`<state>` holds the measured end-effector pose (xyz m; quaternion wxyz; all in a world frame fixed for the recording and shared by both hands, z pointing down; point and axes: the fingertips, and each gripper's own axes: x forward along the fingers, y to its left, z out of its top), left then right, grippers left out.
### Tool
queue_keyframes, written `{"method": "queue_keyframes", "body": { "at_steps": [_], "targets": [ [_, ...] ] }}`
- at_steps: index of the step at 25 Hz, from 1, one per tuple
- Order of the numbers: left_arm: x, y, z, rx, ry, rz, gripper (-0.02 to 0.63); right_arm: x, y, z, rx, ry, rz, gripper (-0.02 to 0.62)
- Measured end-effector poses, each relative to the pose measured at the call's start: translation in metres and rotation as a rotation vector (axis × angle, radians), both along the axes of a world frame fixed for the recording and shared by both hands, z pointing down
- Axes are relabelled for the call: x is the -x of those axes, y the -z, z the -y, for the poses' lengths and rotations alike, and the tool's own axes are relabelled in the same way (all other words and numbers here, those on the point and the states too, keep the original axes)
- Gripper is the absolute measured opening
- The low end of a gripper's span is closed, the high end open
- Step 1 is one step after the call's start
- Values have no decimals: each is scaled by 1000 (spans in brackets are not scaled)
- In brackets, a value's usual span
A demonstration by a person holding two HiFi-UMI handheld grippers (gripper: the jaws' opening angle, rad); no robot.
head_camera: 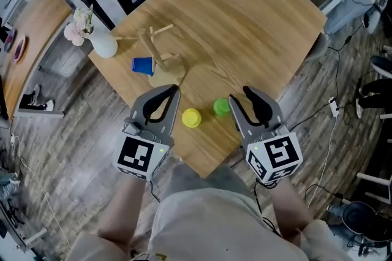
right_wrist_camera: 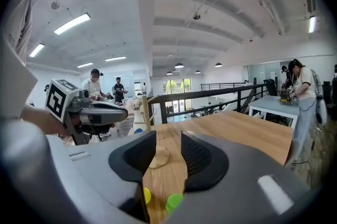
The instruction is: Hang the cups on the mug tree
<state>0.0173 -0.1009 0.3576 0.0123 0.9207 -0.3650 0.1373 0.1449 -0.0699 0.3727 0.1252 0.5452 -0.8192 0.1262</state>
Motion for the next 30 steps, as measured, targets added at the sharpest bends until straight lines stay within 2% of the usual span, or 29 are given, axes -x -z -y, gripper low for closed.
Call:
{"method": "queue_keyframes", "body": {
  "at_steps": [12, 18, 24, 30],
  "targets": [
    [-21, -78, 7, 113, 4, 40, 2, -11, -90, 12, 110, 50, -33, 178],
    [-26, -121, 10, 130, -11, 59, 2, -13, -140, 14, 171, 46, -41, 190],
    [-27, -163, 9, 181, -8, 67, 2, -9, -192, 13, 230, 59, -57, 201],
    [-26, -190, 6, 211, -6, 71, 2, -3, -224, 10, 267, 71, -64, 226]
  ]
}}
